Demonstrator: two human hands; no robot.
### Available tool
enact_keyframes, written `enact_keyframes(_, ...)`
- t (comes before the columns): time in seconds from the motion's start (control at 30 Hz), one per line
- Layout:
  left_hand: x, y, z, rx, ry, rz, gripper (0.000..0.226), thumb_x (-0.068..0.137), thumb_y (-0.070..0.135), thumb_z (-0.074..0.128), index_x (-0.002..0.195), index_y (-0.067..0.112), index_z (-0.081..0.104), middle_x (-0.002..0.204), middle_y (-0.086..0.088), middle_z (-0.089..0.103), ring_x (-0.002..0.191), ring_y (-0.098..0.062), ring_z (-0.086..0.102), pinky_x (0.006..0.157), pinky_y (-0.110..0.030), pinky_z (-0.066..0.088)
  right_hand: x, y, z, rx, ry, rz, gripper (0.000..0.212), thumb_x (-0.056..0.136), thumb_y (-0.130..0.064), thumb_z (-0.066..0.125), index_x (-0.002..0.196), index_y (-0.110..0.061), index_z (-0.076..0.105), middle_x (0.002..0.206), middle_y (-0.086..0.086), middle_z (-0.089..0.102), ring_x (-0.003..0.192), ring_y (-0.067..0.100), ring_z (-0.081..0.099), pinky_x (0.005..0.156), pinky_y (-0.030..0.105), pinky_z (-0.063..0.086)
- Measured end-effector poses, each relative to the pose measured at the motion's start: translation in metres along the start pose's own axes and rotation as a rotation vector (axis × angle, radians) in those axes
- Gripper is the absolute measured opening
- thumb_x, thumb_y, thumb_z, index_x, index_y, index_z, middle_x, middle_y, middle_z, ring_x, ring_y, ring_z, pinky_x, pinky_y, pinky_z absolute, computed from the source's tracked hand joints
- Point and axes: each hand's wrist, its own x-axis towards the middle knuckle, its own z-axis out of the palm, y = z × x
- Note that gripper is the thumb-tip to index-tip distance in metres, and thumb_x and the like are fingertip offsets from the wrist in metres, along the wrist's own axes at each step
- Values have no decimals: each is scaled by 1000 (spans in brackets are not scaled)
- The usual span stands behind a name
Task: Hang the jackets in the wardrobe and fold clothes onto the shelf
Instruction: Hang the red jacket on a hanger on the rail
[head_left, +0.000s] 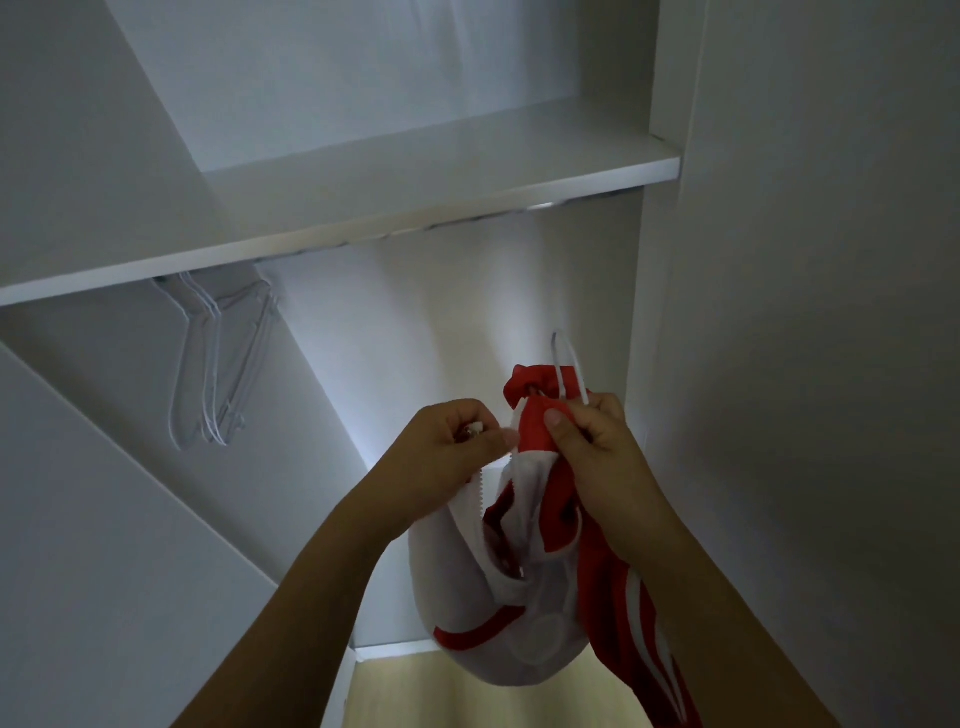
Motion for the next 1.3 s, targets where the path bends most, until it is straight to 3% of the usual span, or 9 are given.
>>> enact_keyframes(0.17, -3, -1, -11, -146, 38, -116, 34, 98, 8, 38, 64, 13, 44, 73, -5, 46, 61, -13, 40, 54, -11, 38, -2, -6, -9, -9, -8, 43, 14, 96, -42, 50, 97, -30, 58, 118, -9, 46, 102, 10, 59, 92, 28, 53)
enact_keyframes(0.3, -2, -3, -11, -42, 53, -82, 21, 101, 28, 48, 84, 15, 52, 81, 0, 55, 74, -12, 55, 62, -14, 45, -5, -10, -10, -30, -60, 45, 23, 96, -40, 53, 99, -19, 62, 116, -8, 47, 103, 11, 60, 97, 35, 52)
enact_keyframes(0.43, -3, -6, -9, -88, 157, 30, 9, 89, 28, 67, 85, 21, 63, 69, 13, 65, 66, 0, 64, 55, -8, 47, -6, -14, -11, -19, -92, 31, 13, 95, -40, 55, 96, -29, 62, 117, -8, 48, 106, 12, 60, 99, 38, 51)
enact_keyframes(0.63, -2, -8, -10, -172, 287, -14, 17, 82, 36, 73, 88, 26, 60, 80, 5, 73, 72, -11, 69, 60, -16, 53, -3, -10, -8, -63, -70, 13, 12, 95, -35, 56, 95, -29, 66, 112, -10, 45, 104, 9, 57, 102, 35, 49)
enact_keyframes(0.77, -1, -11, -10, -229, 243, -20, 1, 92, 25, 65, 92, 26, 65, 91, 7, 74, 86, -12, 69, 73, -18, 55, -2, -7, -6, -82, -66, 2, 12, 95, -34, 57, 88, -33, 66, 114, -9, 44, 103, 8, 57, 99, 29, 50)
enact_keyframes(0.87, -2, -11, -12, -274, 189, 9, 7, 94, 18, 62, 96, 23, 65, 93, 4, 74, 90, -15, 70, 81, -24, 56, -2, -7, -7, -86, -77, 11, 14, 93, -39, 58, 86, -31, 66, 116, -10, 46, 100, 6, 59, 91, 21, 50)
enact_keyframes(0.97, -3, -5, -11, -206, 158, 81, 10, 93, 16, 63, 94, 24, 67, 88, 9, 74, 86, -10, 70, 73, -17, 55, -4, -7, -8, -69, -103, 0, 16, 93, -36, 60, 83, -28, 70, 113, -11, 46, 93, 1, 61, 80, 13, 51)
enact_keyframes(1.17, -3, 2, -6, -169, 151, 84, 7, 89, 16, 68, 93, 21, 64, 92, -2, 73, 84, -12, 70, 73, -20, 56, -4, -10, -8, -72, -143, 24, 12, 92, -32, 62, 87, -25, 70, 108, -12, 47, 98, 8, 61, 90, 21, 51)
enact_keyframes(1.3, -3, 3, -5, -147, 128, 91, 7, 90, 15, 66, 90, 22, 66, 88, 2, 72, 79, -5, 69, 67, -13, 53, -7, -11, -9, -84, -161, 29, 13, 92, -32, 62, 90, -23, 71, 107, -13, 46, 97, 5, 60, 87, 16, 51)
